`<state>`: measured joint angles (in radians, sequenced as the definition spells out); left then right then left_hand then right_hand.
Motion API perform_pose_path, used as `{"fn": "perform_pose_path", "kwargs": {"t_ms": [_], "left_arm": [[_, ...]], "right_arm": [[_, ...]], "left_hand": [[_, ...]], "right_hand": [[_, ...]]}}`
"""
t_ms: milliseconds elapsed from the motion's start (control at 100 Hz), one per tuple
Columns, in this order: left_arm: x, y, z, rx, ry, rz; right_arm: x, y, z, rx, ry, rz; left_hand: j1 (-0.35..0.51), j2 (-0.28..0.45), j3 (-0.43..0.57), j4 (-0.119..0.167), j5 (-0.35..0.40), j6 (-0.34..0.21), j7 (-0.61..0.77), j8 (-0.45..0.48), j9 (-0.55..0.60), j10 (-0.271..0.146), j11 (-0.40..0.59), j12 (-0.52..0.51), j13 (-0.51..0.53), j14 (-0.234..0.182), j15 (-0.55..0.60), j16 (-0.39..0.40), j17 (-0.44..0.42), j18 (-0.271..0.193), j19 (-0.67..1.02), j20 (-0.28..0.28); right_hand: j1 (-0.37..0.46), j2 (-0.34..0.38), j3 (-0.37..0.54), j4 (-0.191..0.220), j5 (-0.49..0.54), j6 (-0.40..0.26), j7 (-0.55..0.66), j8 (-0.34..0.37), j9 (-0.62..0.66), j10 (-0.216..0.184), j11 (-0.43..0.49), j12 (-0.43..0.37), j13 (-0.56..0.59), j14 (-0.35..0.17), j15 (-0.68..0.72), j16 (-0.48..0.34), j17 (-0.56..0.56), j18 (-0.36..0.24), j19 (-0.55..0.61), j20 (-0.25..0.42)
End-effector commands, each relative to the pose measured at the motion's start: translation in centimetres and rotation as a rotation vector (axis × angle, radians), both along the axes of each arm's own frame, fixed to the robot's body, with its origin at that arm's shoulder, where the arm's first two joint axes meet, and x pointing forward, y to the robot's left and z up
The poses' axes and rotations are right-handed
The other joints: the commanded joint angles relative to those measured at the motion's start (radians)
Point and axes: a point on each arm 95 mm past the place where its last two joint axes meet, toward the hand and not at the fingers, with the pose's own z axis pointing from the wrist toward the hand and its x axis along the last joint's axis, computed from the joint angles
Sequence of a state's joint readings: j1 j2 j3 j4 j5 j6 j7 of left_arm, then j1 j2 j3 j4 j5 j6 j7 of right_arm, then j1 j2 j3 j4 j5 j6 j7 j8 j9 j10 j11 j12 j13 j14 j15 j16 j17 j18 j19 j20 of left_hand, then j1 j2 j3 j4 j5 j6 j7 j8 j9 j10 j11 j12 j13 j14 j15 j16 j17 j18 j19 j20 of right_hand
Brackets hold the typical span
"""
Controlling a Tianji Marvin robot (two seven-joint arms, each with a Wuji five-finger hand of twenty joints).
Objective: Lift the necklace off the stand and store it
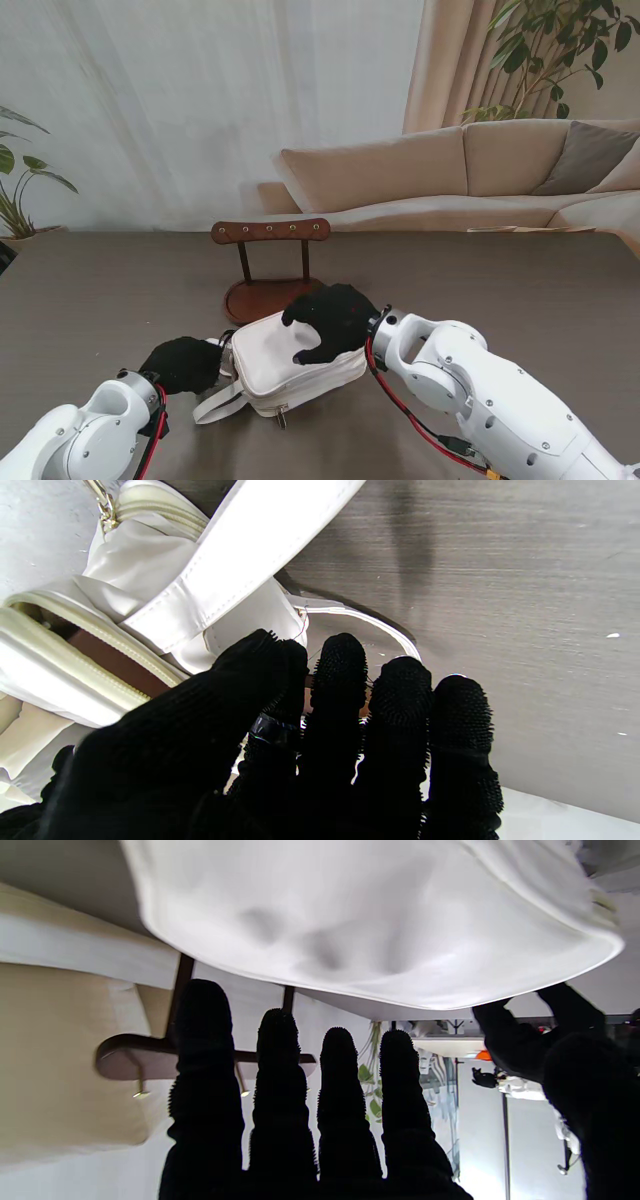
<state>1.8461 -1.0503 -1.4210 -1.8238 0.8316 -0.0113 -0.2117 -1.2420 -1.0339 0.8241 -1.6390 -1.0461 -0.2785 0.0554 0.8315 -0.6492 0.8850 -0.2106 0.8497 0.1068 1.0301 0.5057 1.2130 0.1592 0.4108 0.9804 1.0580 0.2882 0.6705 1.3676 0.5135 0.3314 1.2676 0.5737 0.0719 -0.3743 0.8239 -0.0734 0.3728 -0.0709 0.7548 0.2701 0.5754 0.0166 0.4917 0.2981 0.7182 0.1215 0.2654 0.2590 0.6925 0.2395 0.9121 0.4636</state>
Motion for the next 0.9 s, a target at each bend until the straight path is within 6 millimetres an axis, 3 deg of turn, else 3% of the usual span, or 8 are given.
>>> {"fn": "perform_pose_path", "kwargs": {"t_ms": [0,130,320,540,680,890], "left_arm": [[-0.2,0.0,0.1,-0.001,0.019,-0.009],[-0.4,0.3,0.4,-0.003,0.025,-0.008],[-0.5,0.7,0.8,-0.006,0.024,-0.006],[-0.6,1.2,1.1,-0.004,0.027,-0.008],[-0.6,1.5,1.2,-0.007,0.027,-0.004],[-0.8,1.9,1.4,-0.016,0.032,-0.002]], "right_arm": [[-0.2,0.8,-0.2,-0.021,0.019,0.032],[-0.3,1.4,-0.7,-0.051,0.059,0.083],[-0.1,2.1,-1.5,-0.123,0.106,0.132],[0.4,2.2,-2.4,-0.212,0.109,0.129],[0.7,1.9,-2.9,-0.267,0.093,0.118],[1.3,1.5,-3.7,-0.325,0.039,0.118]], "left_hand": [[0.025,0.016,0.008,0.01,-0.008,-0.04,0.034,0.014,-0.005,0.008,-0.003,0.006,0.007,0.008,-0.001,-0.005,-0.014,-0.018,0.01,-0.01],[0.027,0.017,0.006,0.01,-0.009,-0.04,0.034,0.014,-0.006,0.008,-0.004,0.007,0.006,0.008,-0.001,-0.005,-0.014,-0.018,0.01,-0.01],[0.028,0.018,0.005,0.011,-0.008,-0.037,0.033,0.013,-0.006,0.009,-0.004,0.006,0.006,0.008,-0.001,-0.004,-0.015,-0.018,0.009,-0.01],[0.029,0.018,0.003,0.012,-0.009,-0.037,0.033,0.013,-0.006,0.008,-0.005,0.007,0.006,0.008,-0.001,-0.004,-0.014,-0.018,0.009,-0.01],[0.03,0.017,0.003,0.012,-0.008,-0.037,0.033,0.013,-0.005,0.009,-0.005,0.007,0.006,0.008,-0.001,-0.004,-0.015,-0.019,0.009,-0.01],[0.03,0.016,0.004,0.013,-0.007,-0.037,0.034,0.013,-0.005,0.009,-0.006,0.007,0.006,0.008,-0.001,-0.004,-0.015,-0.02,0.008,-0.01]], "right_hand": [[0.002,-0.011,-0.077,-0.002,-0.034,-0.015,-0.02,0.001,-0.023,-0.025,-0.022,-0.021,-0.042,-0.019,-0.023,-0.016,-0.481,-0.025,-0.038,-0.046],[-0.03,-0.016,-0.14,0.013,-0.098,-0.007,-0.051,-0.017,-0.073,-0.034,-0.056,-0.035,-0.095,-0.031,-0.052,-0.033,-0.516,-0.045,-0.074,-0.065],[-0.105,-0.068,-0.061,0.014,-0.203,-0.005,-0.099,-0.062,-0.164,-0.055,-0.113,-0.061,-0.2,-0.037,-0.106,-0.08,-0.566,-0.076,-0.153,-0.097],[-0.121,-0.073,-0.059,0.009,-0.246,0.005,-0.124,-0.08,-0.212,-0.045,-0.13,-0.069,-0.257,-0.022,-0.126,-0.095,-0.594,-0.078,-0.184,-0.102],[-0.081,-0.112,-0.049,0.01,-0.239,0.015,-0.122,-0.085,-0.213,-0.041,-0.12,-0.066,-0.243,-0.015,-0.117,-0.095,-0.582,-0.077,-0.191,-0.098],[0.083,-0.228,-0.033,0.03,-0.171,0.006,-0.065,-0.071,-0.16,-0.052,-0.073,-0.048,-0.166,-0.03,-0.062,-0.075,-0.532,-0.079,-0.144,-0.073]]}}
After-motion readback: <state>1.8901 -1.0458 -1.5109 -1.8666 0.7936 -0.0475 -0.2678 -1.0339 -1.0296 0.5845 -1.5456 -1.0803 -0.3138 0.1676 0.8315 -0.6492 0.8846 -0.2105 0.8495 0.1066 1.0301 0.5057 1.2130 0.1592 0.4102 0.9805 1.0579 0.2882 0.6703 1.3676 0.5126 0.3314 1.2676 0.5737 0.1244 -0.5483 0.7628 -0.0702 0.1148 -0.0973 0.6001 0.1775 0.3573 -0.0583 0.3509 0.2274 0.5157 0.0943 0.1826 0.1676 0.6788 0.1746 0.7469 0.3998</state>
